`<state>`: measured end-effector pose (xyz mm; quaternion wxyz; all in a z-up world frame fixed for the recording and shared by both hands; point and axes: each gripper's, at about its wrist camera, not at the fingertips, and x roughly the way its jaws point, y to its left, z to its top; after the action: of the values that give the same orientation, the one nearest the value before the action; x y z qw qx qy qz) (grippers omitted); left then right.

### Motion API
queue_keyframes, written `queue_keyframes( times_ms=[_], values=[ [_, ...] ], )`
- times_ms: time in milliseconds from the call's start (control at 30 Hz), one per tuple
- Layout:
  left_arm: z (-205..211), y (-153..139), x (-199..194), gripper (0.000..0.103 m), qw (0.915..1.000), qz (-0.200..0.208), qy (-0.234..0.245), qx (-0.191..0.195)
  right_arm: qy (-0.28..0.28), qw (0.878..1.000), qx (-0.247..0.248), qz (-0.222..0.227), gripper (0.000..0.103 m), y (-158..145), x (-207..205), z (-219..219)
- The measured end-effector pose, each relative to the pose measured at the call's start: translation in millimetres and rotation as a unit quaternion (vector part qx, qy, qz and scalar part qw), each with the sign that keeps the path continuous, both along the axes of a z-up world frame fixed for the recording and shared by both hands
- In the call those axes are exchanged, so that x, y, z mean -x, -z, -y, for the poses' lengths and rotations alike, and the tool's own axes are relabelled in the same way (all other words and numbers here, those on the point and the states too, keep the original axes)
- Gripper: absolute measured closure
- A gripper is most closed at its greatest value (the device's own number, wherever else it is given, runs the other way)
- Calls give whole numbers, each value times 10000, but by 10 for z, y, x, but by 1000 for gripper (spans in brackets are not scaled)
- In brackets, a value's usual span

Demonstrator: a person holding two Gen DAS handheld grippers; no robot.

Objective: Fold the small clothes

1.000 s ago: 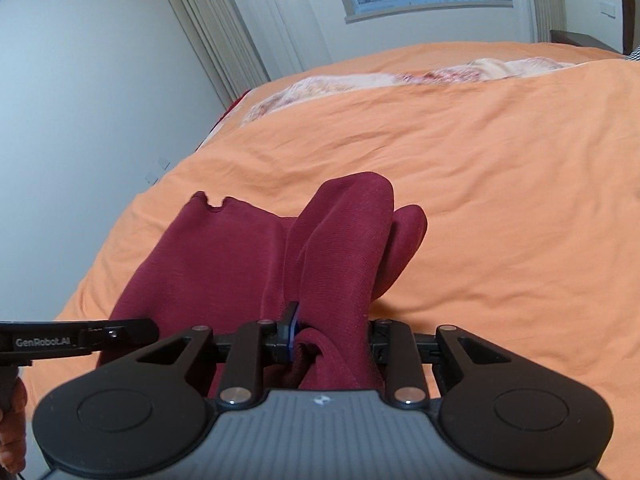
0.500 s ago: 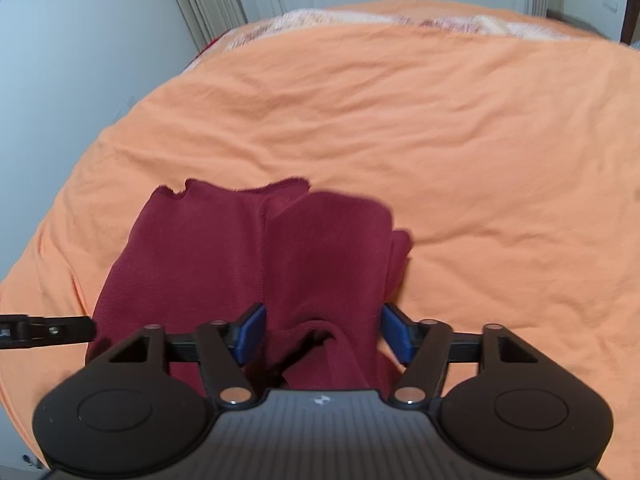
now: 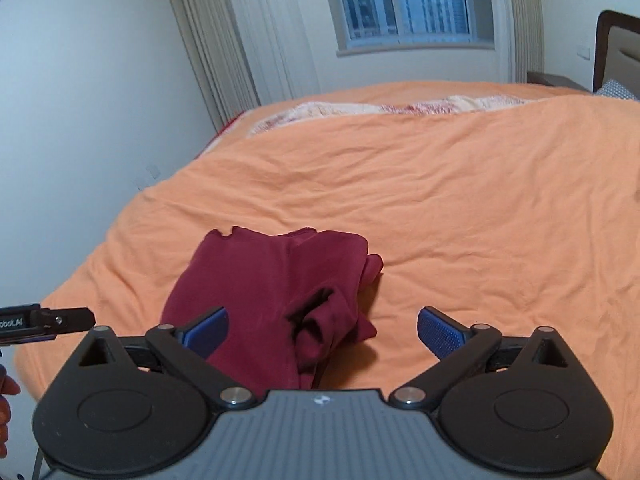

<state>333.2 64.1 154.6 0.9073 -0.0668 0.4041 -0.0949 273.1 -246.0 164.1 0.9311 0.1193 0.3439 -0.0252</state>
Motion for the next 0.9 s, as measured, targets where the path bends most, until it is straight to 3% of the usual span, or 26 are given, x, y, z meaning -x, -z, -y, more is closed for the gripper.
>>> queue_keyframes(
  times_ms=[300, 533, 700, 900],
  values=[
    [-82, -138, 1218, 1, 9979, 470, -307, -333, -432, 9974, 177, 558, 0, -253, 959, -117],
    [-88, -93, 1933, 1, 9971, 522, -203, -522, -781, 9954, 268, 479, 0, -258, 1546, -142],
    [-61, -77, 2186, 1, 9970, 532, -173, -527, -731, 9964, 229, 374, 0, -163, 1818, -152],
    [14, -47, 2173, 1, 9974, 429, -122, -574, -644, 9972, 230, 289, 0, -157, 1845, -130]
  ],
)
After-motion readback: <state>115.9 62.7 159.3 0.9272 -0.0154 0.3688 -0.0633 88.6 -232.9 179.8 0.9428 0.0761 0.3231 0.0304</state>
